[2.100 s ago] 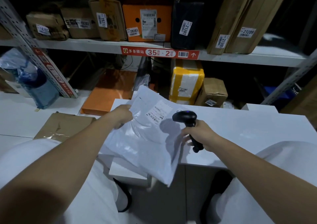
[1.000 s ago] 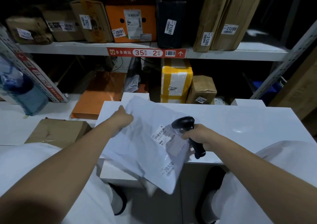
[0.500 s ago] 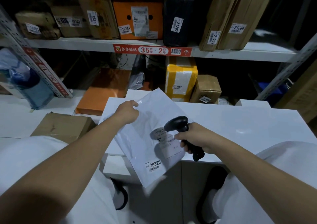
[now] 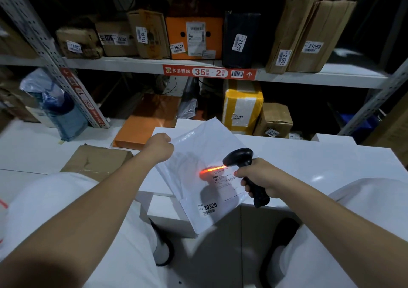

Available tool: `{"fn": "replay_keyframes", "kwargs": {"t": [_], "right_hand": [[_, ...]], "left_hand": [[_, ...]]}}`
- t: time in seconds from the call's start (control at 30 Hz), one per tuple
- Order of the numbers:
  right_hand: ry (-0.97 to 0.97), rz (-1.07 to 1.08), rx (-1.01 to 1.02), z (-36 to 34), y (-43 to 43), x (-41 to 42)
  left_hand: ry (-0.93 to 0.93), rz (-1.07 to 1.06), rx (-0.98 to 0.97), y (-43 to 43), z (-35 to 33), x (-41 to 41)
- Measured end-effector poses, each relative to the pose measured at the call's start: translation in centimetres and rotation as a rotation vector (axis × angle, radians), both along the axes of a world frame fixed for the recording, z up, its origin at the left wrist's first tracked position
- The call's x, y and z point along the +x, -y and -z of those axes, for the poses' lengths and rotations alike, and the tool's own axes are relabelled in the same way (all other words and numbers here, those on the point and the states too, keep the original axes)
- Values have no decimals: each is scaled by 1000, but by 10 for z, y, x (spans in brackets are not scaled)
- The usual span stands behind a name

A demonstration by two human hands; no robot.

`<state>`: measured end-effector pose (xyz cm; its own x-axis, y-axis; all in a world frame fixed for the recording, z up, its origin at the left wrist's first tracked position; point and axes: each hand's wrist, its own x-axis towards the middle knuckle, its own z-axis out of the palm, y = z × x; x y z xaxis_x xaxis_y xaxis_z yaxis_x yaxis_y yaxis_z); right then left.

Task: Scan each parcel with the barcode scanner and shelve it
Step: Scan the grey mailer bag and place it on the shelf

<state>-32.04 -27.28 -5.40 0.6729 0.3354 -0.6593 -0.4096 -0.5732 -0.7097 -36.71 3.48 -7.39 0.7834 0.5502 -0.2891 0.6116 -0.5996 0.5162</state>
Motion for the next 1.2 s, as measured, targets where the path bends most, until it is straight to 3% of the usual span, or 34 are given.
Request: {"fn": "replay_keyframes", "kwargs": {"t": [0.33,0.53,0.63,0.83,0.97,1.2], "right_hand": [[89,9,11,6,13,-6],[433,13,-202,28,12,17],[468,39,-262,43,15,29],[427,73,-256,60,16,34],[413,81,-230,61,15,37],[336,130,-253,64,22,37]], "left_hand": [[-166,0,-5,9,-1,-19],[-333,-185,-360,18,18,-33],[-404,-249,-500,29,23,-35],[-391,-329,-676,44,25,-41],[-274,-426,-790,51,36,-34],[-185,-427,-723,67,41,-27]]}}
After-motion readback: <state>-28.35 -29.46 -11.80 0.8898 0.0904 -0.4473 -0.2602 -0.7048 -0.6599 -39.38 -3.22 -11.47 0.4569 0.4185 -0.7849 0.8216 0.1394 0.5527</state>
